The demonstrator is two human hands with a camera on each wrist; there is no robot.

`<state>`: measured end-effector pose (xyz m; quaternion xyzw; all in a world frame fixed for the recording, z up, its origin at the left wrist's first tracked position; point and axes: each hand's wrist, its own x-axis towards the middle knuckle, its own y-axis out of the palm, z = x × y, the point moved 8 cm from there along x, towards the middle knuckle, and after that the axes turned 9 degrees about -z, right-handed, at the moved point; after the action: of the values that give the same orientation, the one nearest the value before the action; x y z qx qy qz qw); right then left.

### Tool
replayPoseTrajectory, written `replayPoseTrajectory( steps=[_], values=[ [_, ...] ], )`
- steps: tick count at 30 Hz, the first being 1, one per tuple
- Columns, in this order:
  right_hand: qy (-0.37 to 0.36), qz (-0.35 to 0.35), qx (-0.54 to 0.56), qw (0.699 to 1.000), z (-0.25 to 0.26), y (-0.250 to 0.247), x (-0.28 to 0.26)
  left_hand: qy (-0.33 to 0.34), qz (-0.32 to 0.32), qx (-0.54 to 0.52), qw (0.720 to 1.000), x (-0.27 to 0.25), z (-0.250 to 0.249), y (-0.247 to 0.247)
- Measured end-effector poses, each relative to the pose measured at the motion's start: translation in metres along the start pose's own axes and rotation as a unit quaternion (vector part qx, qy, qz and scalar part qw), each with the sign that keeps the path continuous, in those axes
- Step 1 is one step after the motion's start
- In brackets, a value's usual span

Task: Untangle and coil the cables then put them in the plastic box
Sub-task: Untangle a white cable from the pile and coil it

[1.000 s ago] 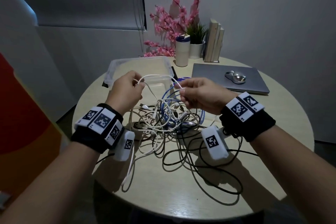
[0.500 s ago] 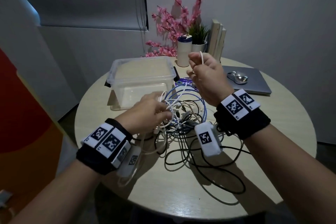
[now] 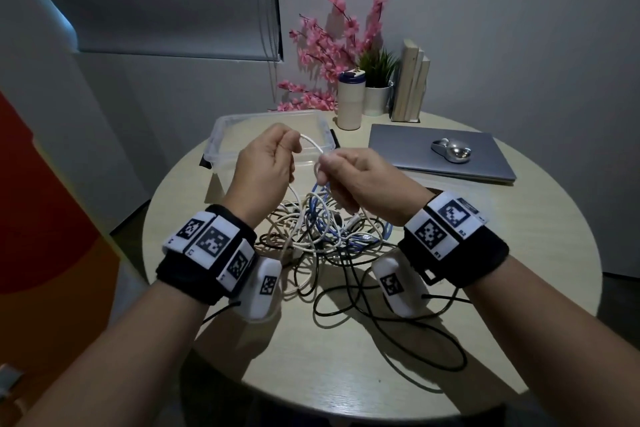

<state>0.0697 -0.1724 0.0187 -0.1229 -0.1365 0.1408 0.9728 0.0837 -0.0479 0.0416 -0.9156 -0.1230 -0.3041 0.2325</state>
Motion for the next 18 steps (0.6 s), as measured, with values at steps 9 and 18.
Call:
replayPoseTrajectory(
  steps=[9,18],
  values=[
    [0.021,-0.112,0.350,0.930,0.016,-0.024,0.007,-0.034,0.289,0.095,0.952,-0.053,0.015,0.055],
    [-0.005,-0.164,-0.074,0.984,-0.003,-0.035,0.010,-0.026,0.355,0.034,0.934,-0.053,-0.011,0.041]
  ],
)
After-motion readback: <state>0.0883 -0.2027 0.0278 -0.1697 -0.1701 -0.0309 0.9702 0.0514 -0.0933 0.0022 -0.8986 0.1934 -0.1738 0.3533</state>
